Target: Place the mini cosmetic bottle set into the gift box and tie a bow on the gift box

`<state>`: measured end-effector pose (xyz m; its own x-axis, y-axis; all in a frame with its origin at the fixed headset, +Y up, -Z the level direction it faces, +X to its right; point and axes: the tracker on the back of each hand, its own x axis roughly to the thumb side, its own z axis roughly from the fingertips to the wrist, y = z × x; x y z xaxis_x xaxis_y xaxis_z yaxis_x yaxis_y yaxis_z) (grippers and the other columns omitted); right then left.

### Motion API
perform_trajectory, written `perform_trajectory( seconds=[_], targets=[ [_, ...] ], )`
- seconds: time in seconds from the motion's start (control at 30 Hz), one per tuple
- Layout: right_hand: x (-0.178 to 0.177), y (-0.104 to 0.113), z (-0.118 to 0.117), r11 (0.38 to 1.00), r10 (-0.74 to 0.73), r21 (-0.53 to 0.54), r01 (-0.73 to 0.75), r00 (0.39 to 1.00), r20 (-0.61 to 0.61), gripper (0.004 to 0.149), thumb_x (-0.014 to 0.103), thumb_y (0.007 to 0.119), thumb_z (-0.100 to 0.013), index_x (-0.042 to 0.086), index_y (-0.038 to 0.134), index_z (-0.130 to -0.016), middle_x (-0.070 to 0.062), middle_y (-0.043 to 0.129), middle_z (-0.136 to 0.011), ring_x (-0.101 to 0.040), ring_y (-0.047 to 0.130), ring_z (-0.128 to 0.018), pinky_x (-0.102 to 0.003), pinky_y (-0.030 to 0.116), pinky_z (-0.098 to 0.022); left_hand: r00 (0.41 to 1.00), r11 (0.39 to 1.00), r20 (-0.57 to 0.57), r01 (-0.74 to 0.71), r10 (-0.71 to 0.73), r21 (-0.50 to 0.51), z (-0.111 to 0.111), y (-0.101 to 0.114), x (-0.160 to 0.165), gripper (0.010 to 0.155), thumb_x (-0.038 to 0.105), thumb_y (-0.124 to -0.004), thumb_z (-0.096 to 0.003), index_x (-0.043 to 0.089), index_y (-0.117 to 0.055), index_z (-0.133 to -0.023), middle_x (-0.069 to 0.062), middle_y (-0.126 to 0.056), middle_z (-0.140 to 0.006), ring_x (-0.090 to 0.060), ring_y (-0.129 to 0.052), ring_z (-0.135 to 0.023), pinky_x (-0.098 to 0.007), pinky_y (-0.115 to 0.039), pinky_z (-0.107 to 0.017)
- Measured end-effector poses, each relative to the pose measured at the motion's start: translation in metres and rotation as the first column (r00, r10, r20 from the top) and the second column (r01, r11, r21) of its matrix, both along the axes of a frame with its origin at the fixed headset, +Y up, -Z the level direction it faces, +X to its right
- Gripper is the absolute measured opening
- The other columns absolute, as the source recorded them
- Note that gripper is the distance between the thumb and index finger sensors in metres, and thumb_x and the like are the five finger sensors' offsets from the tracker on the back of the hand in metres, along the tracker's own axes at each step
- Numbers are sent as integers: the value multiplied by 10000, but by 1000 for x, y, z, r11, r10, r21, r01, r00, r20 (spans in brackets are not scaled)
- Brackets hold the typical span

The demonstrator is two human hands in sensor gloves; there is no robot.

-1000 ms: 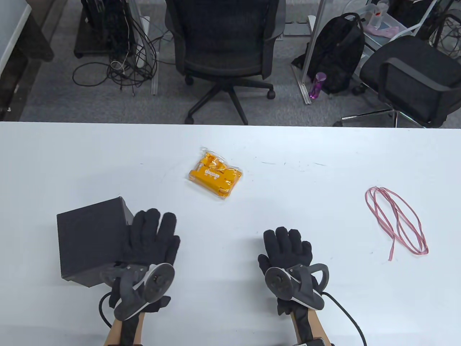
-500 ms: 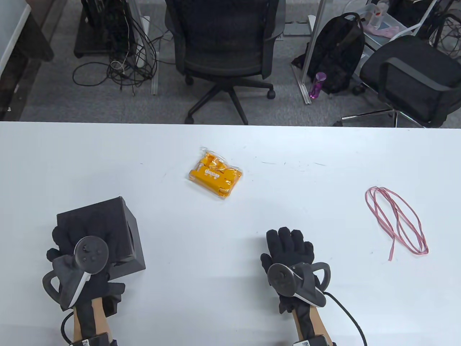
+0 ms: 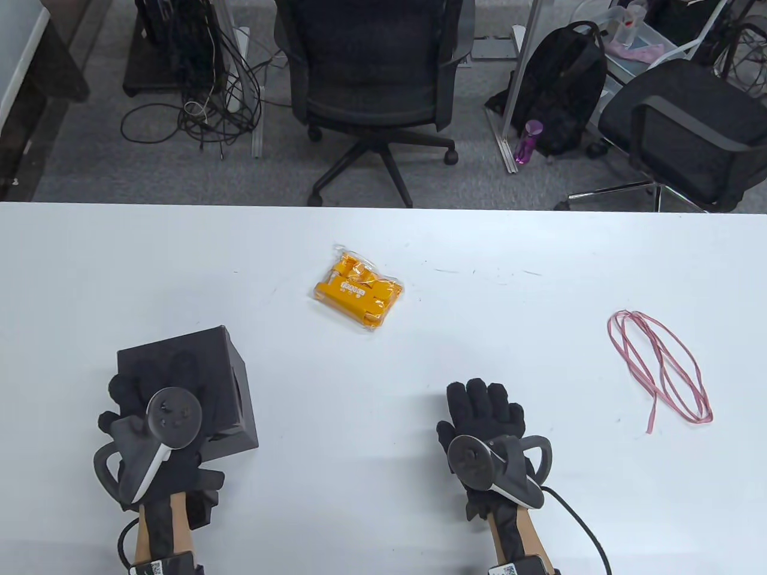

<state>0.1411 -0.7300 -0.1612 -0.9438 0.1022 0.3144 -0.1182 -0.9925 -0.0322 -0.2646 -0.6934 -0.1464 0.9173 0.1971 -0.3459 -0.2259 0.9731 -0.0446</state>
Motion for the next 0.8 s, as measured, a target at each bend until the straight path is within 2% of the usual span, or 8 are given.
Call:
perform_trajectory(
  seconds=[0.27,0.5,0.8],
  targets=[
    [3,-2,-2,1000,1,-7,-1,1000,18,655,367,622,-612,-7,481,-1131,-377,483,-1101,-662,478,-914,-803,483,-581,979,1000,204,25,-26,6,-2,0,67,698,607,-443,-606,322,-327,-1233,-252,-242,-1253,-660,-270,-1098,-859,-389,-688],
    [6,-2,-3,1000,-4,-13,4,999,34,652,364,622,-612,-10,486,-1129,-378,481,-1101,-663,479,-913,-801,485,-581,914,999,402,49,-51,17,10,-1,137,699,608,-406,-617,306,-298,-1239,-264,-227,-1255,-672,-257,-1098,-876,-401,-672],
    [10,-2,-5,1000,-7,-22,8,999,47,647,361,622,-613,-9,493,-1127,-378,485,-1099,-664,480,-912,-801,486,-580,885,995,460,94,-73,-23,10,3,194,707,598,-359,-629,265,-230,-1239,-296,-185,-1239,-712,-239,-1064,-890,-422,-641]
  ],
)
